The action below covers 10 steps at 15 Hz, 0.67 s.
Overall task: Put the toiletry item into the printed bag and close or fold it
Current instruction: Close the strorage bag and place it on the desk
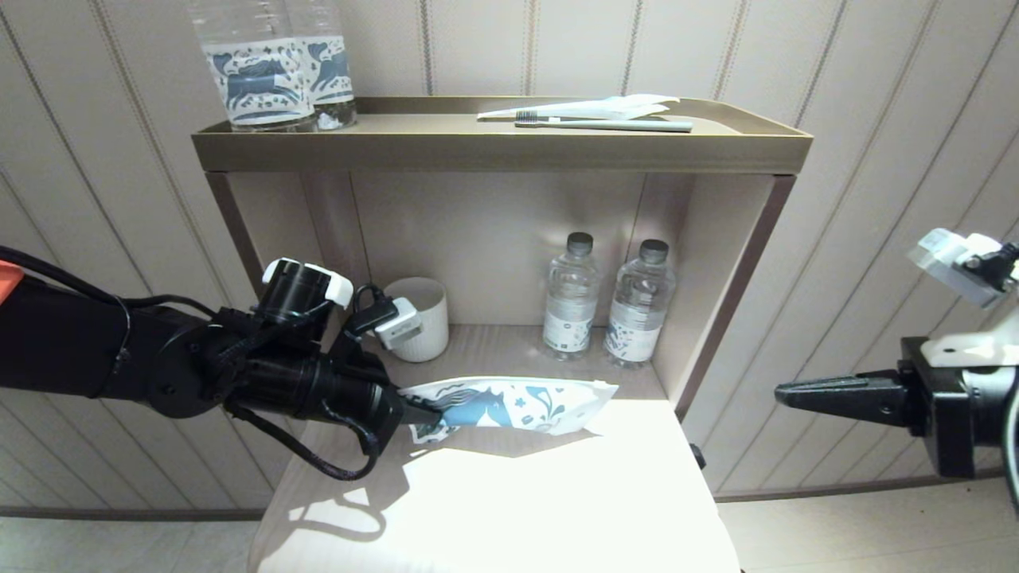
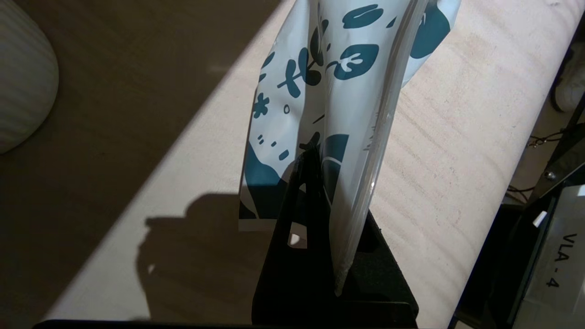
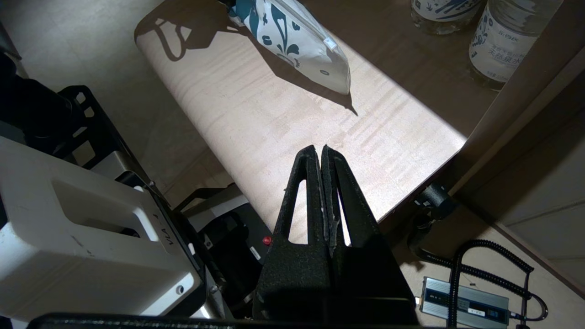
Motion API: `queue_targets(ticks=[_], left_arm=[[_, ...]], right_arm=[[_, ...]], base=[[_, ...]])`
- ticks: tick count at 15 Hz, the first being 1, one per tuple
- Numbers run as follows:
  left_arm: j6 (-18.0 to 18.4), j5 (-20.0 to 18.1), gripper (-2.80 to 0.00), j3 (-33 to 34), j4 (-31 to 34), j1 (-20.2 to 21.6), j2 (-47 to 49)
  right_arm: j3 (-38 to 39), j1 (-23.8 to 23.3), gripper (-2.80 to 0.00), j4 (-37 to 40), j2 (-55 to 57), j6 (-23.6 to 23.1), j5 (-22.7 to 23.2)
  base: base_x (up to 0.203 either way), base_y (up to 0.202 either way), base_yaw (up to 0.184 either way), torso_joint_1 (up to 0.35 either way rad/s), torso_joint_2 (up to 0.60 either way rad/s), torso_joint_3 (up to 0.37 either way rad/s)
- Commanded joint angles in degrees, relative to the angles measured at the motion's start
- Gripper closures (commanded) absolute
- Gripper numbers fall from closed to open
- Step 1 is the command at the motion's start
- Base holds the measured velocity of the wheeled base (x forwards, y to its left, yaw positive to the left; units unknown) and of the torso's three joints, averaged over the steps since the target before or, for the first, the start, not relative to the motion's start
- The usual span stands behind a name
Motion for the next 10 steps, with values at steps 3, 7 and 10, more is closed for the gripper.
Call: queue_targets(ticks=[3, 7, 10], left_arm=[[-0.11, -0.10, -2.80, 1.26, -2.37, -0.23, -0.06], [-1.34, -0.05, -2.80, 2.22, -3.63, -0.36, -1.26], [-1.34, -0.01, -2.80, 2.40, -3.71, -0.35, -4.83]], right_arm=[[0.44, 0.09, 0.00, 0.07, 0.03, -0.10, 0.33], [0.96, 0.42, 0.00, -0.37, 0.03, -0.28, 0.42], [0.88, 0.97, 0.00, -0.37, -0.15, -0.36, 0.51]], base=[[0.000, 0.000, 0.000, 0.000, 0.00, 0.000], [0.000, 0.000, 0.000, 0.000, 0.00, 0.000], [0.000, 0.000, 0.000, 0.000, 0.00, 0.000]])
